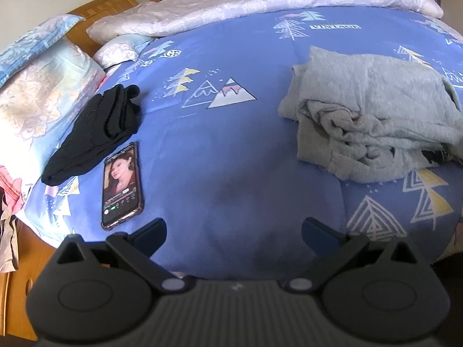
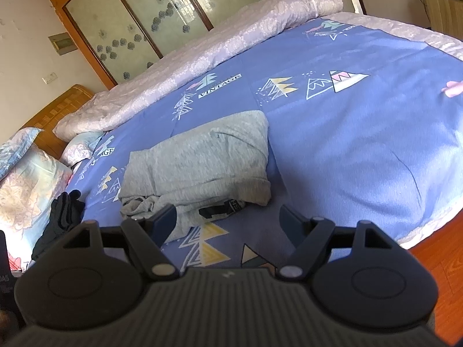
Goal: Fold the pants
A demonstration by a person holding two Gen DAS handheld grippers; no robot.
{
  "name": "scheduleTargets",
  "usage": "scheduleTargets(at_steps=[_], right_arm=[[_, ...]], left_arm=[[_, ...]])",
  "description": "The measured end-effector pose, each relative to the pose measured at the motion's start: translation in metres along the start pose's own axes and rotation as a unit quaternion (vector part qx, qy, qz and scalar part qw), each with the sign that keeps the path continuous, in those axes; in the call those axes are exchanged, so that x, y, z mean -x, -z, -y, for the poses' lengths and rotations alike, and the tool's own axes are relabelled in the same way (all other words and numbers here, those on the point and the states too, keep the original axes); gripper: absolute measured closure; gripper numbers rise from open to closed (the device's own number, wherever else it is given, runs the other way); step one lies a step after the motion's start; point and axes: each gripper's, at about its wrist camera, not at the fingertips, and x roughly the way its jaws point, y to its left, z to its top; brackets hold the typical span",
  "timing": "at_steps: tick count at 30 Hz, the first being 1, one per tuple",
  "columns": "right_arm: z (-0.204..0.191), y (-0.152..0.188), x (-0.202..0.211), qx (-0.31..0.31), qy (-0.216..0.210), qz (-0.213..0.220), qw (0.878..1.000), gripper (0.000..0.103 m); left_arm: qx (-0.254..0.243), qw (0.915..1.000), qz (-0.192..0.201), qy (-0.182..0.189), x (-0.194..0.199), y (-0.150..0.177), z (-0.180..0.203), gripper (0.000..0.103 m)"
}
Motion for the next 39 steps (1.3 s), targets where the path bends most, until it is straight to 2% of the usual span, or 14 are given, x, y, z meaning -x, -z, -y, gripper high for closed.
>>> scheduleTargets(at_steps=[12,21,28,34,39], right_arm=[[-0.002,0.0,0.0,0.005,-0.002,-0.002,1.0,0.021],[-0.005,-0.012,0.024,0.021,0.02,0.035,0.999,0.019],[-0.016,-0.013,0.044,0.045,0.034,0.062,0.996,0.017],[-0.017,-0.011,0.05,0.052,0.039,0.076,0.995,0.017],[-0.017,-0.011,0.048,0.051,0.031,0.081,0.995,0.017]], left_arm=[[-0.025,0.9985,-0.001,0.048,0.014,-0.012,0.023,0.0],[-0.056,0.9929,0.043,0.096,0.042,-0.04,0.055,0.0],[-0.044,0.9874,0.09,0.122,0.075,-0.053,0.068,0.0],[-0.038,0.9856,0.128,0.103,0.09,-0.048,0.07,0.0],[-0.027,0.9865,0.131,0.094,0.093,-0.049,0.068,0.0]])
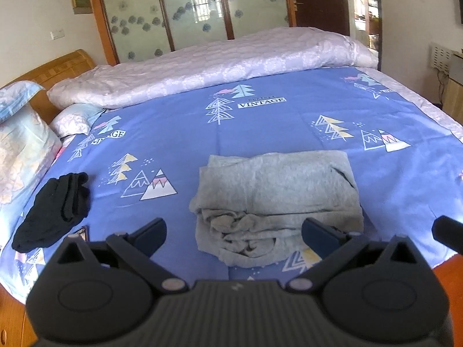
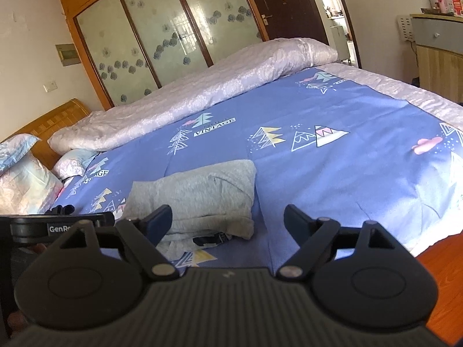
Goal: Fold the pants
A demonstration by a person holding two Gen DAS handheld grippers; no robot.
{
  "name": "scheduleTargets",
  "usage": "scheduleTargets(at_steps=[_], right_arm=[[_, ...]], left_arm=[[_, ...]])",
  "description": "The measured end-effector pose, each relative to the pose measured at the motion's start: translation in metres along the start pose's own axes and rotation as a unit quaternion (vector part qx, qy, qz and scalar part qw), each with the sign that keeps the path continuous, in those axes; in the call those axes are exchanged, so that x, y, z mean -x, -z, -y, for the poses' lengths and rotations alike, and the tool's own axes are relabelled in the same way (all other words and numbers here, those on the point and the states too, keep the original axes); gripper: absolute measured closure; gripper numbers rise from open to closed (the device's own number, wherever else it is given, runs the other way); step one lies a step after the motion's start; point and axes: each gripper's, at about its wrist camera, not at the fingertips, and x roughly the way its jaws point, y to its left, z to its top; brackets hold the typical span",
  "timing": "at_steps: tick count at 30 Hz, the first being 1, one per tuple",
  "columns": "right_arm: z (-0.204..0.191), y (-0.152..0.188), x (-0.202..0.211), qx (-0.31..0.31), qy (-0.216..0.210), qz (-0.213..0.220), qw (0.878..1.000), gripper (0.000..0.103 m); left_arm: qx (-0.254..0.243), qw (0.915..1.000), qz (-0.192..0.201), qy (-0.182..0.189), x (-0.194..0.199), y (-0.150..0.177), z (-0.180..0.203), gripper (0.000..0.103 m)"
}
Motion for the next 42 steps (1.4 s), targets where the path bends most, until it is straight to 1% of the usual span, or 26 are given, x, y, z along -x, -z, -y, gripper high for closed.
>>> scheduleTargets(at_steps=[5,11,14,20,26,32,42], right_arm=[[-0.002,0.0,0.0,-0.002,-0.008,0.0,1.0,0.017],[-0.007,0.001,-0.001,0.001,-0.003,-0.011,1.0,0.017],[-0.015,0.0,-0.005,0.019,0.002,-0.02,1.0,0.015],[-0.032,0.004,-0.013,0.061,0.017,-0.038,0.997,0.015],[-0.036,0.004,-0.015,0.071,0.031,-0.039,0.996,0.015],[-0.042,0.003,-0.019,0.085,0.045,-0.042,0.995,0.015],[-0.048,0.002,-0.025,0.102,0.057,-0.043,0.992,0.015]], left_arm=[[-0.003,1.0,-0.001,0.002,0.002,0.002,0.001,0.0],[0.005,0.9999,0.001,0.014,0.008,0.005,-0.004,0.0],[0.011,0.9998,0.004,0.017,0.009,0.007,-0.01,0.0],[0.03,0.9995,0.011,0.008,0.01,0.011,-0.027,0.0],[0.038,0.9991,-0.01,0.015,0.002,0.016,-0.037,0.0],[0.04,0.9988,-0.022,0.019,-0.003,0.021,-0.041,0.0],[0.053,0.9979,-0.037,-0.008,-0.014,0.027,-0.056,0.0]])
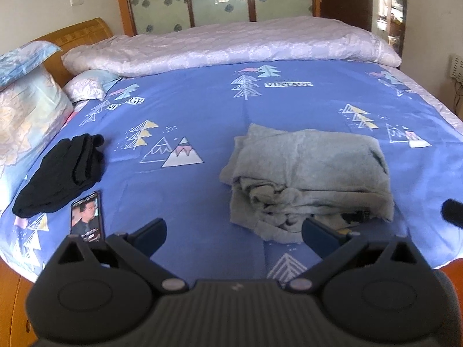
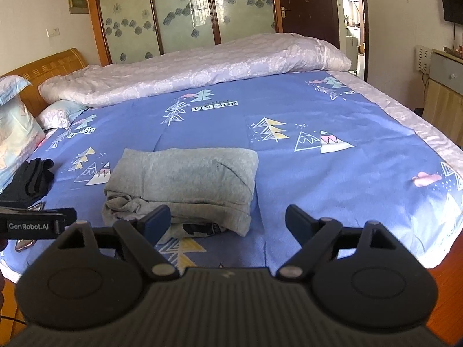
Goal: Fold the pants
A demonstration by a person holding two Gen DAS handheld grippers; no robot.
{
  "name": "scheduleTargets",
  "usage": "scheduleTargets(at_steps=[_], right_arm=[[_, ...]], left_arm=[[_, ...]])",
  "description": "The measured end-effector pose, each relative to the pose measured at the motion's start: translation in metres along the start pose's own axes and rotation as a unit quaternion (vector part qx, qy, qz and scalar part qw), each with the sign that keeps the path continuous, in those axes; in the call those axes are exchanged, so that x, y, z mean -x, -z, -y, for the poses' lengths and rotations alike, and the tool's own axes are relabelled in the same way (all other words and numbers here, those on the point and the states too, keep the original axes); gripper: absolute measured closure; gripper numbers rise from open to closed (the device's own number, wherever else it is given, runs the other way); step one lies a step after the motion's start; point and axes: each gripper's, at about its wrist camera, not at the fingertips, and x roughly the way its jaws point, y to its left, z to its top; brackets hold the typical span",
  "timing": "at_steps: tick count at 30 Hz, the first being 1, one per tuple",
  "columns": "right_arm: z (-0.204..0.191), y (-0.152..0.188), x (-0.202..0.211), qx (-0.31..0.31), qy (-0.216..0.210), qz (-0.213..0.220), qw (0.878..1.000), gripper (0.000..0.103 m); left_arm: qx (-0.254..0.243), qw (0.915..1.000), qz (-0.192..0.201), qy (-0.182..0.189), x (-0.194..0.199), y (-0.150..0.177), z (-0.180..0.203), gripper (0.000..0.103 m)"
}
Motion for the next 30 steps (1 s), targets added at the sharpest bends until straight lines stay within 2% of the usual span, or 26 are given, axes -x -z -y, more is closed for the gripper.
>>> scheduleTargets(at_steps=[17,23,30], right_arm=[[-0.002,-0.007,-0.008,-0.001,-0.004,-0.004,1.0,0.015],[-0.002,-0.007,-0.009,-0.002,-0.004,-0.009,1.0,0.015],[-0.002,-0.007,-0.011,-0.001,-0.006,-0.014,1.0,0.015]], left_arm=[[0.022,0.9984,-0.016,-0.05,-0.013,0.004,-0.022,0.0],[0.012,0.9977,-0.014,-0.065,-0.015,0.007,-0.021,0.0],[-0.025,0.9965,0.018,-0.077,-0.006,0.008,-0.009,0.0]])
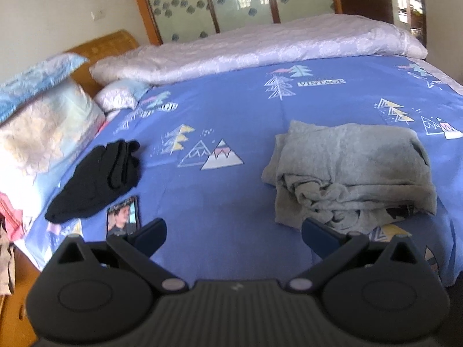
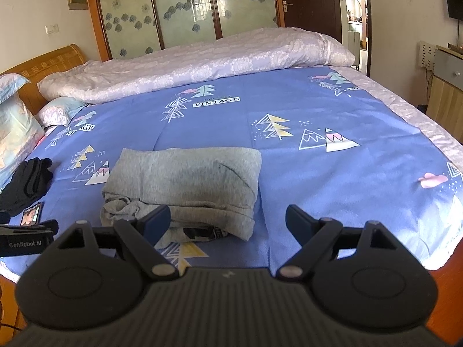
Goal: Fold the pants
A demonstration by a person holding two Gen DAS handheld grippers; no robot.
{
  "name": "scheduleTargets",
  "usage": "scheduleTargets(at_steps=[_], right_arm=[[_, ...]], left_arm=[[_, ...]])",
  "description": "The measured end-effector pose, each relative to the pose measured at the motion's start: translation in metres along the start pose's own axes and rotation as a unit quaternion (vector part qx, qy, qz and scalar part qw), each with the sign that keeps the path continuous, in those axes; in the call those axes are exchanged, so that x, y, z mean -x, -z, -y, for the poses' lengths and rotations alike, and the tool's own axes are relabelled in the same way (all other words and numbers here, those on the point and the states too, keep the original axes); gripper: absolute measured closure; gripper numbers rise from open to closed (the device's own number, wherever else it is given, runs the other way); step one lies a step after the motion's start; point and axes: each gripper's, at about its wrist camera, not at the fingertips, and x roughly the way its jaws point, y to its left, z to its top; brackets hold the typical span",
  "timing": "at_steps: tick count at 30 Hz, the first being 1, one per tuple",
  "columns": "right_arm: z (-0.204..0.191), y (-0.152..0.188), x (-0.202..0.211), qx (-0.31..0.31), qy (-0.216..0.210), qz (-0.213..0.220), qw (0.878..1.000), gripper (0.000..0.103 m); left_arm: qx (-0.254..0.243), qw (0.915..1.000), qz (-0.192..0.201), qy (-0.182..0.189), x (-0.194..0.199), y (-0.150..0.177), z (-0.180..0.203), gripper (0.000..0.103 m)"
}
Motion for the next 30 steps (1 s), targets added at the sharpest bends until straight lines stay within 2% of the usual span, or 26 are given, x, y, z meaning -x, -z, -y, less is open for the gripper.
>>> scheduleTargets(at_steps=[30], right_arm=[[0.007,0.009,-0.006,-0.017,-0.009,-0.019,1.0,0.015]], left_arm=[[-0.038,0.9992,-0.008,0.005,-0.002,0.004,0.014,0.0]])
